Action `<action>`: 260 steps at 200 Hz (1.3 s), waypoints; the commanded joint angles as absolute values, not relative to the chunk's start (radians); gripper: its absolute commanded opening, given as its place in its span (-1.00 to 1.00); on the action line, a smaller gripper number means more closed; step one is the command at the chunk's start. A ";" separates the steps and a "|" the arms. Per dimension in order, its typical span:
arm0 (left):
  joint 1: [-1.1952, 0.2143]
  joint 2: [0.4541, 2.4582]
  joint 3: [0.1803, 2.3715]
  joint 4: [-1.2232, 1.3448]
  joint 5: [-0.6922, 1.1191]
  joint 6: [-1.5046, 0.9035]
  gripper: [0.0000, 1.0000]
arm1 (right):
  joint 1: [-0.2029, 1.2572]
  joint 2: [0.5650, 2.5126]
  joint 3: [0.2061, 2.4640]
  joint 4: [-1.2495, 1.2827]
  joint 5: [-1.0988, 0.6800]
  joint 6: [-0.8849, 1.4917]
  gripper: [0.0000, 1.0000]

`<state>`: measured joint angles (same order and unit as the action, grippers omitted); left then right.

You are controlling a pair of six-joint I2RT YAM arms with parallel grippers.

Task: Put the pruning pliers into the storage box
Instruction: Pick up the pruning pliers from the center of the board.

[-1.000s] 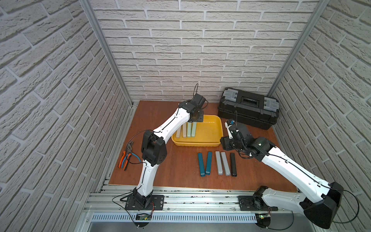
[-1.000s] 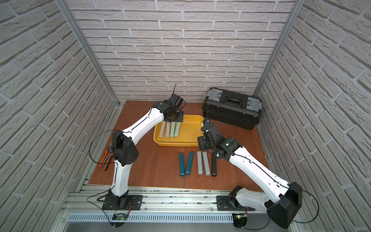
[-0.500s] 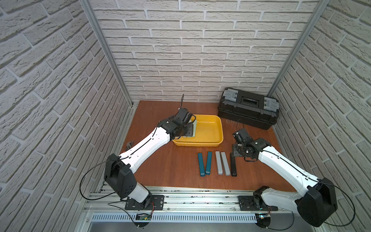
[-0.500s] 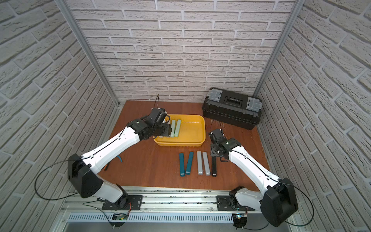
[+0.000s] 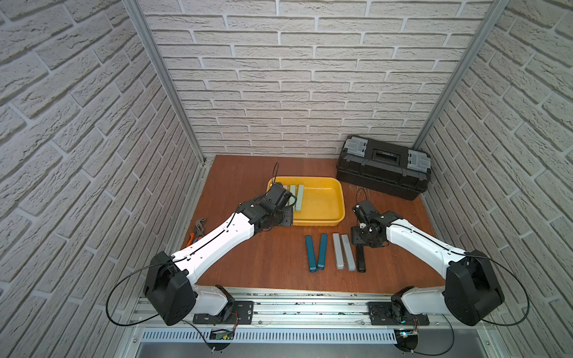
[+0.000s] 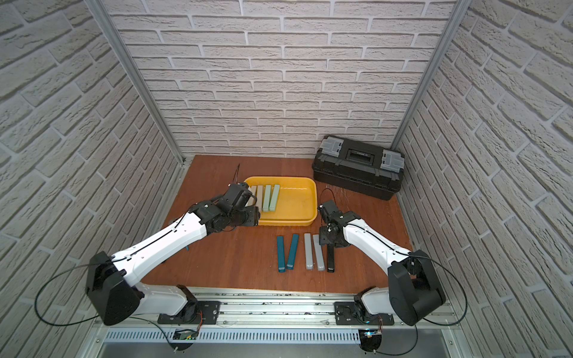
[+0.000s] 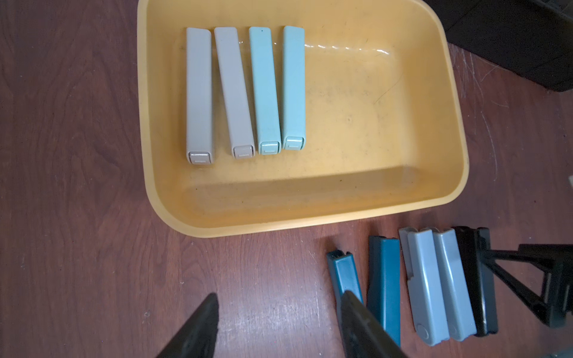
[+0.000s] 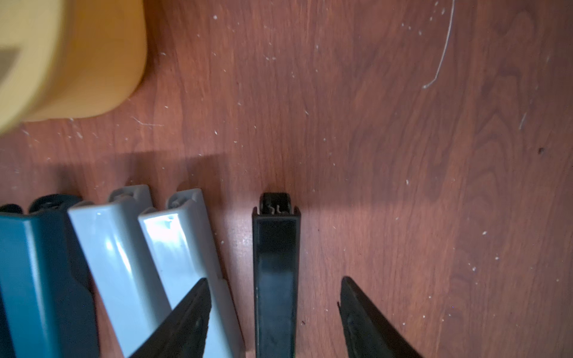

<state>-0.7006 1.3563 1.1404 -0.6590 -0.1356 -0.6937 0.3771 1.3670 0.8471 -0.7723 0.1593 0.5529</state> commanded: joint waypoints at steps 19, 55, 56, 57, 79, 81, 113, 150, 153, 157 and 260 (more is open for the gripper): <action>-0.689 1.341 1.112 -0.610 -0.112 -0.707 0.26 | 0.371 1.387 0.808 -0.756 0.154 0.603 0.30; -0.683 1.333 1.103 -0.608 -0.112 -0.708 0.26 | 0.353 1.420 0.793 -0.724 0.116 0.588 0.24; -0.684 1.334 1.102 -0.609 -0.112 -0.708 0.26 | 0.352 1.421 0.794 -0.723 0.115 0.587 0.24; -0.683 1.333 1.102 -0.609 -0.113 -0.709 0.26 | 0.351 1.423 0.793 -0.723 0.114 0.586 0.23; -0.677 1.329 1.091 -0.605 -0.113 -0.715 0.26 | 0.333 1.449 0.790 -0.710 0.096 0.568 0.17; -0.677 1.330 1.090 -0.604 -0.112 -0.716 0.26 | 0.331 1.453 0.789 -0.710 0.094 0.566 0.16; -0.672 1.326 1.078 -0.599 -0.112 -0.724 0.26 | 0.310 1.475 0.772 -0.683 0.054 0.553 0.01; -0.665 1.325 1.075 -0.601 -0.112 -0.723 0.26 | 0.308 1.506 0.768 -0.663 0.029 0.548 -0.11; -0.666 1.324 1.075 -0.601 -0.112 -0.724 0.26 | 0.308 1.508 0.767 -0.663 0.028 0.548 -0.12; -0.664 1.324 1.075 -0.601 -0.112 -0.723 0.26 | 0.308 1.509 0.766 -0.660 0.027 0.548 -0.13; -0.641 1.314 1.065 -0.601 -0.111 -0.726 0.26 | 0.308 1.421 0.825 -0.774 0.083 0.530 -0.51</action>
